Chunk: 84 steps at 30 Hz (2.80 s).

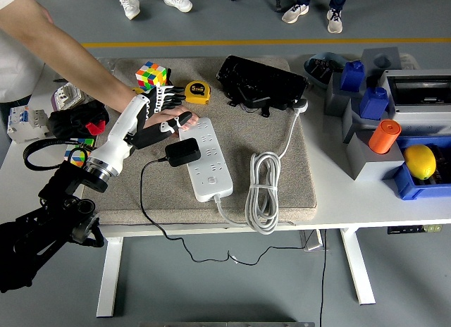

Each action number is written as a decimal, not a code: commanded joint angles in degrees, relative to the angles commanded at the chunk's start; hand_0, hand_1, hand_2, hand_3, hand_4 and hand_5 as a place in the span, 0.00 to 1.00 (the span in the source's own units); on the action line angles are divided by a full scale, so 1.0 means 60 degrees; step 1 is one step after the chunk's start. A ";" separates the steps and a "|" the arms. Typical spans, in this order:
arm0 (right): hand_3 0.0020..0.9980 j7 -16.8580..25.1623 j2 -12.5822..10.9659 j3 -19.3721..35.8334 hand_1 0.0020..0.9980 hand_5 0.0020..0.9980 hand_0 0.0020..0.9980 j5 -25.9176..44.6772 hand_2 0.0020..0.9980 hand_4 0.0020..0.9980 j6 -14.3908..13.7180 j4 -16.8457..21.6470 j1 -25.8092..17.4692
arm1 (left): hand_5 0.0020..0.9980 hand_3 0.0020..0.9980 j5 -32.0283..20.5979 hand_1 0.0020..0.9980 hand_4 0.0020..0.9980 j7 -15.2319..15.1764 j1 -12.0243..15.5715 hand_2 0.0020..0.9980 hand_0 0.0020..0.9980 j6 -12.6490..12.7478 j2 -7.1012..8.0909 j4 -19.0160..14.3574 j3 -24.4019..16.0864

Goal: Put the plug near the board,insert it into the board,press the button,pull the plug out

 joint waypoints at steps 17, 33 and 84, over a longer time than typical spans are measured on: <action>0.57 -0.0003 -0.0061 -0.0055 0.70 0.49 0.70 -0.0012 0.67 1.00 0.0009 0.0005 0.0006 | 0.45 0.74 0.1903 0.43 0.92 0.1881 -0.0805 0.45 0.25 -0.1438 0.0880 -0.1250 0.0862; 0.57 0.0003 -0.0160 -0.0163 0.70 0.49 0.70 -0.0006 0.67 1.00 0.0022 0.0016 0.0025 | 0.00 0.84 0.3399 0.10 0.76 0.5137 -0.1744 0.14 0.05 -0.4381 0.0826 -0.1643 0.1729; 0.57 0.0020 -0.0150 -0.0009 0.69 0.49 0.70 -0.0047 0.67 1.00 0.0013 0.0063 0.0021 | 0.00 0.82 0.3887 0.10 0.73 0.6060 -0.2238 0.14 0.04 -0.4737 0.0493 -0.0601 0.2803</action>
